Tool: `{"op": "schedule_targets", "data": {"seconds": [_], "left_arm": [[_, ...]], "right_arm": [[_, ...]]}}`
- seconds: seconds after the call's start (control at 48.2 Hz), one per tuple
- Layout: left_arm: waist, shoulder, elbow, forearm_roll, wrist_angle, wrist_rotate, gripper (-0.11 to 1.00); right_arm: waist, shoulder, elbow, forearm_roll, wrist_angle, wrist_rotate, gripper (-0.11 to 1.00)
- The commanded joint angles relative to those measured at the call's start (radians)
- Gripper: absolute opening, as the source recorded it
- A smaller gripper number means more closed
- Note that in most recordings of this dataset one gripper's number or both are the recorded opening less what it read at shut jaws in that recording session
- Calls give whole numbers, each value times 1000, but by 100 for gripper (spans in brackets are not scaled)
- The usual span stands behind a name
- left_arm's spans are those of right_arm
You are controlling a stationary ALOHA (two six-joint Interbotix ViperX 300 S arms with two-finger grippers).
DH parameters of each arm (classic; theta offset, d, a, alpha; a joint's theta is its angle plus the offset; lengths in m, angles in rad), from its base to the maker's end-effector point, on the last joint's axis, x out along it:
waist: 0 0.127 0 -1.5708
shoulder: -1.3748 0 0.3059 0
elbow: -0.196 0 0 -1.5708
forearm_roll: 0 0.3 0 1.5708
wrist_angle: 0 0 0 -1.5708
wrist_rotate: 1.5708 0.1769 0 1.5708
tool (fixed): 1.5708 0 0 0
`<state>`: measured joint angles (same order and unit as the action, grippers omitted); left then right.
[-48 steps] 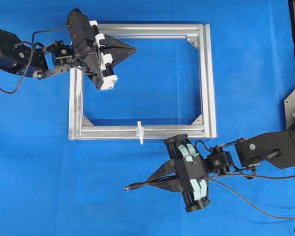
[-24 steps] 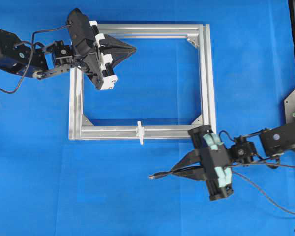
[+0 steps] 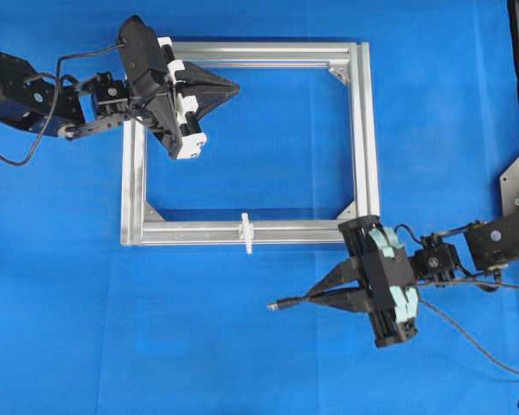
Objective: Insert the wire through the string loop located in the center.
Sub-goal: 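Move the right gripper up and left toward the white zip-tie loop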
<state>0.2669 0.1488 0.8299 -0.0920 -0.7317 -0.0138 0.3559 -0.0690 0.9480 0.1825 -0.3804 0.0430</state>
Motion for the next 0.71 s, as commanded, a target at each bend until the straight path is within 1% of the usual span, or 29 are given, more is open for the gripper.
{"op": "schedule_targets", "data": {"seconds": [0.0,0.27,0.477,0.56,0.685], "left_arm": [[-6,-29,-12,3,-6,0,0],[-11,-29,-15,5,-6,0,0],[-11,-29,-17,3,-6,0,0],[-11,-29,-17,3,-6,0,0],[-12,-29,-17,3,-6,0,0]], "right_arm": [[-26,-6,-6,2,-11,0,0],[-118,-2,12,2,-11,-2,0],[-178,-2,29,2,-34,-2,0],[-196,-2,34,2,-38,-2,0],[-204,-2,38,2,-41,-2,0]]}}
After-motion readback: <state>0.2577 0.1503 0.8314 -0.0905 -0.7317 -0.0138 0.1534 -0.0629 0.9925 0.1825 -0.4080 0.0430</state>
